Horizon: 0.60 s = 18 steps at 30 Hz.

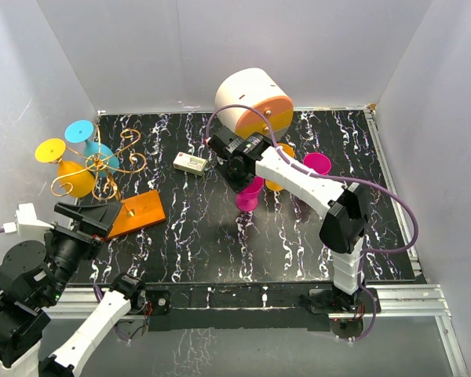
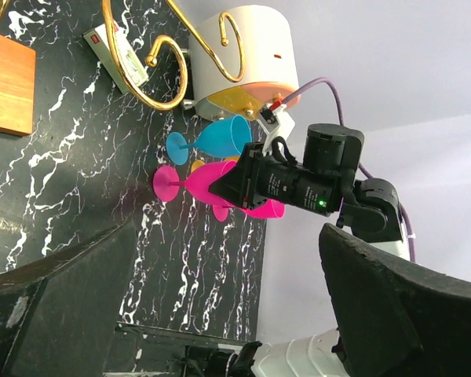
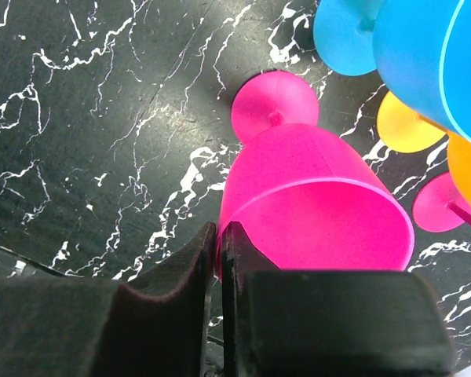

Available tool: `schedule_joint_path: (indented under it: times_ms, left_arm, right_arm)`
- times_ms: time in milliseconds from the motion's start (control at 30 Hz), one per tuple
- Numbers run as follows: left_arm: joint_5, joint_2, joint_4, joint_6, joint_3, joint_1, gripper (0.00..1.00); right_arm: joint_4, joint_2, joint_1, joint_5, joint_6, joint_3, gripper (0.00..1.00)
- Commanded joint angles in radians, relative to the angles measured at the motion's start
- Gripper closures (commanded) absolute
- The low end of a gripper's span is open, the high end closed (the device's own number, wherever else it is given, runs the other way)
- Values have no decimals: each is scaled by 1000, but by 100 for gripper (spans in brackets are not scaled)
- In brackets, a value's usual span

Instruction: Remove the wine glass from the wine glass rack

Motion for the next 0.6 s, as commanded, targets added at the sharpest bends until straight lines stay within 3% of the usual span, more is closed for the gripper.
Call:
schedule_joint_path:
  times_ms: [0, 367, 467, 567]
  left_arm:
    - [-14, 20, -6, 16, 32, -3, 1]
    - [-9, 79, 15, 55, 79, -3, 1]
    - [3, 118, 33, 85, 106, -3, 1]
    - [14, 169, 64, 129, 143, -3, 1]
  right_arm:
    - [15, 4, 5, 34, -14, 61, 88]
    - [36, -99, 6, -15, -15, 156, 45]
    - [130, -230, 6, -26, -26, 74, 35]
    - [298, -401, 5, -45, -41, -117, 21]
